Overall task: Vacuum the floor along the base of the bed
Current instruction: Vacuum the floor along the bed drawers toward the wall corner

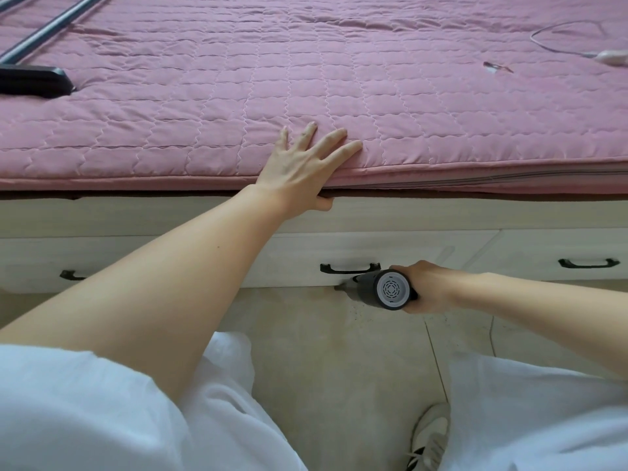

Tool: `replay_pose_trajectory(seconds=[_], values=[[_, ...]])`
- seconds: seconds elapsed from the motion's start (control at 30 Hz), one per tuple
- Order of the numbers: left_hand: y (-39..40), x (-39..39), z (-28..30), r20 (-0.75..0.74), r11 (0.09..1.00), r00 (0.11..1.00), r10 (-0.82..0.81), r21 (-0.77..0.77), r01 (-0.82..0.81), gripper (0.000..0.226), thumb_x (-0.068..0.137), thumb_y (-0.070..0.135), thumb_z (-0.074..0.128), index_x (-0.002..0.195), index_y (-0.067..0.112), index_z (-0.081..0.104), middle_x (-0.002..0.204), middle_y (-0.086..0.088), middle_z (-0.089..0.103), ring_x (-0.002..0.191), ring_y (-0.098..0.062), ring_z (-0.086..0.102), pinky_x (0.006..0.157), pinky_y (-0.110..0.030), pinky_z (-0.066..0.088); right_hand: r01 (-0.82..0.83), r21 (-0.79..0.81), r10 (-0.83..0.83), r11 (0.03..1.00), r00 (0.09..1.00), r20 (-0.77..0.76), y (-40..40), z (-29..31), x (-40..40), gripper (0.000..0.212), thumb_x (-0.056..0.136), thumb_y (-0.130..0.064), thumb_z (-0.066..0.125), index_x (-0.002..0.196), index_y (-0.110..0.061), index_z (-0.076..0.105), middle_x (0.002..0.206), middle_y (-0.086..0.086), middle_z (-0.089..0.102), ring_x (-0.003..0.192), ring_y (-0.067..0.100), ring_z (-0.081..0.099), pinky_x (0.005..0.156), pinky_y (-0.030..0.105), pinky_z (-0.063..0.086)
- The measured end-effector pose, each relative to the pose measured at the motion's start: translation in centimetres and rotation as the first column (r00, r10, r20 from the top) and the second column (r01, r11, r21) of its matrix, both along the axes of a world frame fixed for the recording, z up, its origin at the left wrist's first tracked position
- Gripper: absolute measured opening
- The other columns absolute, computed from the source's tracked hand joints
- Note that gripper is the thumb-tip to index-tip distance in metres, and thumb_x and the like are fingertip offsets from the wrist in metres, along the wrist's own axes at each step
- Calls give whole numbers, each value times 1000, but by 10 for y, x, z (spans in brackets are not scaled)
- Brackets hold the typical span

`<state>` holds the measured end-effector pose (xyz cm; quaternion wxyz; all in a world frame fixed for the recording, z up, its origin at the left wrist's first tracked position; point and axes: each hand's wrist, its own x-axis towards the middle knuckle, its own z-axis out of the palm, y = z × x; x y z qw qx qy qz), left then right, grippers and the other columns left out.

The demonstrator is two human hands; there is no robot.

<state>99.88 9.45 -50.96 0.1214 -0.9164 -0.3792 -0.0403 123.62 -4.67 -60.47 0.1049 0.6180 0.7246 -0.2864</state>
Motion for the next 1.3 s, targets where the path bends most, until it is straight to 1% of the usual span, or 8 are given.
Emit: replay_pose_trajectory(seconds=[0.37, 0.63, 0.8, 0.93, 1.0, 1.07, 1.17, 1.3], values=[[2, 11, -5, -14, 1000, 1000, -13, 21, 13, 108, 77, 50, 75, 154, 38, 0, 163, 5, 7, 149, -37, 9, 113, -66, 16, 19, 10, -20, 1000, 999, 51, -8, 5, 22, 38, 72, -29, 66, 106, -30, 49, 92, -5, 64, 83, 19, 62, 73, 37, 55], [0, 11, -5, -14, 999, 1000, -16, 36, 16, 106, 78, 52, 73, 154, 37, 1, 164, 5, 7, 149, -37, 10, 114, -66, 17, 63, 14, -63, 998, 997, 36, -10, 9, 25, 46, 71, -27, 69, 114, -29, 54, 99, -5, 67, 87, 16, 64, 77, 32, 55], [0, 10, -5, -12, 999, 1000, -20, 35, 21, 104, 79, 51, 72, 154, 37, 2, 164, 5, 7, 149, -37, 10, 114, -65, 17, 86, -8, -85, 996, 995, 61, -11, 18, 26, 42, 69, -26, 72, 107, -31, 56, 95, -10, 65, 88, 13, 61, 77, 27, 53], [0, 11, -5, -11, 999, 1000, -22, 35, 22, 103, 79, 51, 72, 155, 37, 3, 164, 5, 7, 149, -37, 10, 114, -65, 17, 130, -1, -129, 992, 990, 58, -12, 26, 29, 42, 69, -25, 72, 108, -32, 57, 97, -10, 66, 88, 13, 62, 75, 24, 52], [0, 11, -5, -6, 999, 1000, -23, 30, 24, 102, 79, 50, 72, 155, 37, 4, 163, 5, 8, 149, -37, 10, 114, -65, 16, 152, -6, -151, 988, 986, 71, -13, 30, 30, 32, 71, -24, 71, 97, -32, 56, 89, -10, 65, 82, 12, 61, 63, 17, 47], [0, 10, -4, -2, 999, 1000, -25, 27, 25, 102, 79, 50, 72, 155, 37, 5, 163, 5, 8, 149, -37, 10, 114, -65, 16, 168, -15, -166, 986, 982, 90, -15, 33, 30, 26, 70, -23, 71, 82, -34, 50, 81, -10, 61, 75, 11, 60, 55, 16, 43], [0, 10, -4, 0, 999, 1000, -26, 27, 26, 102, 79, 50, 72, 155, 37, 5, 163, 5, 8, 149, -37, 10, 114, -65, 16, 194, -8, -192, 981, 977, 98, -17, 36, 32, 21, 68, -23, 70, 78, -29, 53, 83, -1, 66, 74, 14, 62, 60, 26, 48], [-1, 10, -3, 2, 999, 1000, -25, 23, 24, 102, 79, 50, 72, 155, 37, 5, 163, 5, 9, 149, -37, 11, 114, -65, 16, 195, 0, -195, 981, 976, 93, -20, 38, 32, 21, 69, -20, 69, 71, -27, 50, 75, -3, 61, 66, 10, 55, 55, 20, 41]])
